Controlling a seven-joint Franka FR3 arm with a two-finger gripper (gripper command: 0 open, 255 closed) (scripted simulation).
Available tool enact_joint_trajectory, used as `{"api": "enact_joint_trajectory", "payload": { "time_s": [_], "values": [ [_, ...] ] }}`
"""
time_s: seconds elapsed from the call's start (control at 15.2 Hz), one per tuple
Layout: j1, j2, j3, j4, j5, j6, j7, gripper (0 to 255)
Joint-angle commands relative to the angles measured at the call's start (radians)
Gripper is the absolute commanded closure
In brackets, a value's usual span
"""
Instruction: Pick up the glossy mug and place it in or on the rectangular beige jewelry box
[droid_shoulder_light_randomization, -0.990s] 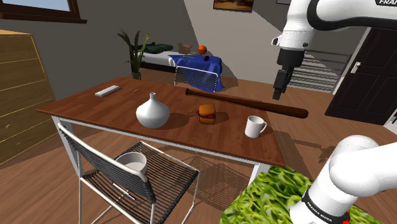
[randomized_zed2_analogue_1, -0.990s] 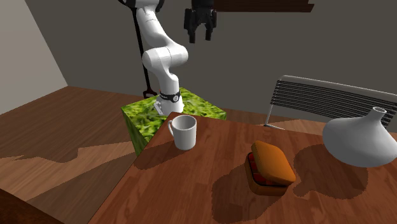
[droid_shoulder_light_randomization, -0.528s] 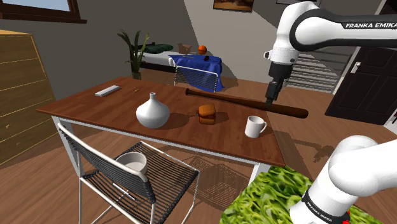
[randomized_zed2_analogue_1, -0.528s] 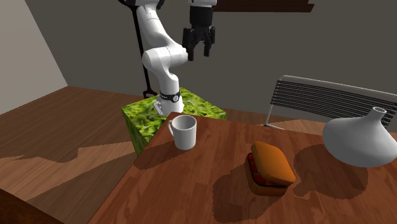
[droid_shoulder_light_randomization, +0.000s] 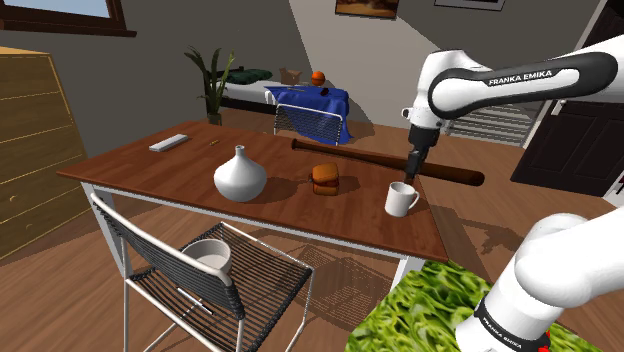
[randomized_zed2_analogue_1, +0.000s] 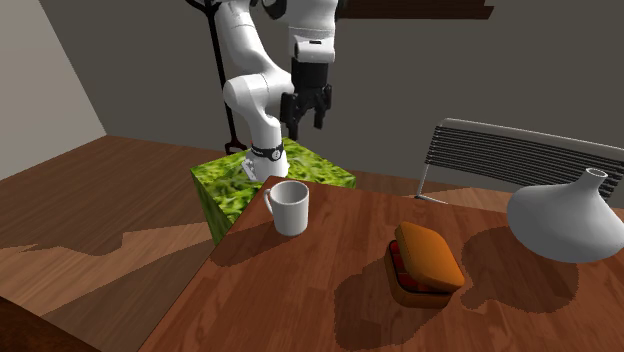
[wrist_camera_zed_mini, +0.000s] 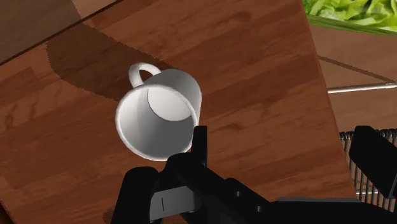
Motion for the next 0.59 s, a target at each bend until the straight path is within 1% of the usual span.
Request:
{"api": "enact_joint_trajectory", "payload": {
  "time_s": [0.0, 0.4, 0.53],
  "values": [
    [-0.008, 0.057, -0.024, -0.016, -0.017, 0.078, -0.024, 0],
    [-0.026, 0.257, -0.089, -0.016, -0.049, 0.289, -0.094, 0],
    [-0.028, 0.278, -0.094, -0.022, -0.051, 0.317, -0.099, 0]
  ]
}}
